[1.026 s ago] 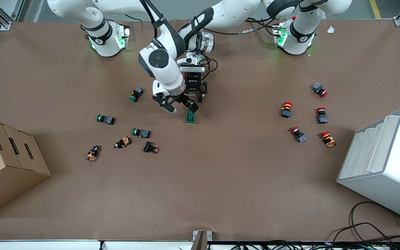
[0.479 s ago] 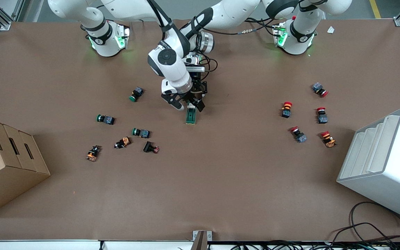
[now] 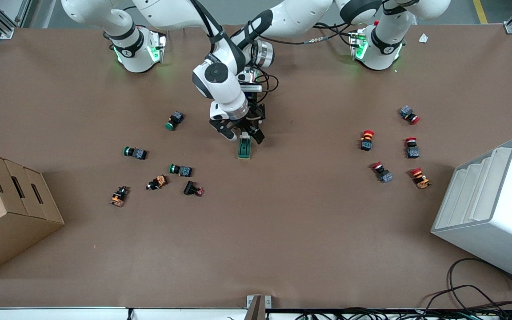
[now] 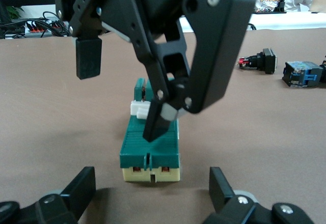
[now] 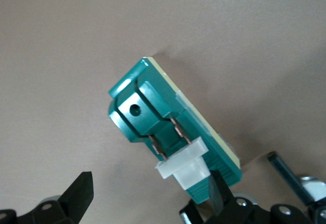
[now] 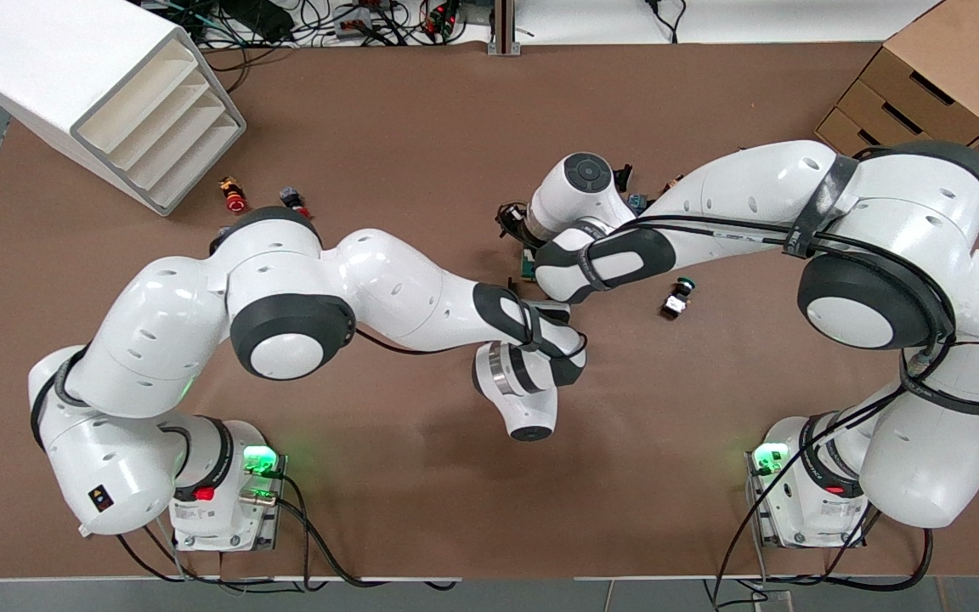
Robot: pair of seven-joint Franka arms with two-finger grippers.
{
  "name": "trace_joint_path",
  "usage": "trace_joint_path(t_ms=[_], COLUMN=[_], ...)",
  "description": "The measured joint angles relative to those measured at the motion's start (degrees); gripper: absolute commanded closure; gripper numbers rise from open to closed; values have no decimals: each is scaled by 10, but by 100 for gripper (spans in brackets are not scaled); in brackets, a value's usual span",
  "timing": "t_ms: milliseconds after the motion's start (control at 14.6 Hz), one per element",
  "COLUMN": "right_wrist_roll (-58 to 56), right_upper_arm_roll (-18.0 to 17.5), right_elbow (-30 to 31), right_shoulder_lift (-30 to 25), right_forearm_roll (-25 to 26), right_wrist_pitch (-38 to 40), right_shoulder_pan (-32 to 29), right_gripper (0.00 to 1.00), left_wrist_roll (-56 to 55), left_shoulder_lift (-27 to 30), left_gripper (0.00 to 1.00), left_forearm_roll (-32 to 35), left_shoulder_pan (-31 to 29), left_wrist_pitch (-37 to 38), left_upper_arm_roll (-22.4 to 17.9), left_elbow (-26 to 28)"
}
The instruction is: Close load switch with both arms
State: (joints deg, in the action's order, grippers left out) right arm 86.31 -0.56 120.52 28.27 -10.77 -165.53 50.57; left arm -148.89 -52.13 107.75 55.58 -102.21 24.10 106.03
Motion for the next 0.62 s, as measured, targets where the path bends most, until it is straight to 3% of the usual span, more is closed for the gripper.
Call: trace_joint_path(t_ms=[616], right_wrist_roll=[11], right_upper_arm_roll=[11], right_elbow=[-47], right_shoulder_lift=[-5], right_forearm_roll=[-5], right_wrist_pitch=[5], right_shoulder_pan=[-24], right_gripper=[0], left_wrist_roll=[0], left_shoulder_lift=[0], left_gripper=[1], left_forearm_roll=[0], left_shoulder_pan=[0], left_wrist_pitch=[0], left_upper_arm_roll=[0], left_elbow=[0])
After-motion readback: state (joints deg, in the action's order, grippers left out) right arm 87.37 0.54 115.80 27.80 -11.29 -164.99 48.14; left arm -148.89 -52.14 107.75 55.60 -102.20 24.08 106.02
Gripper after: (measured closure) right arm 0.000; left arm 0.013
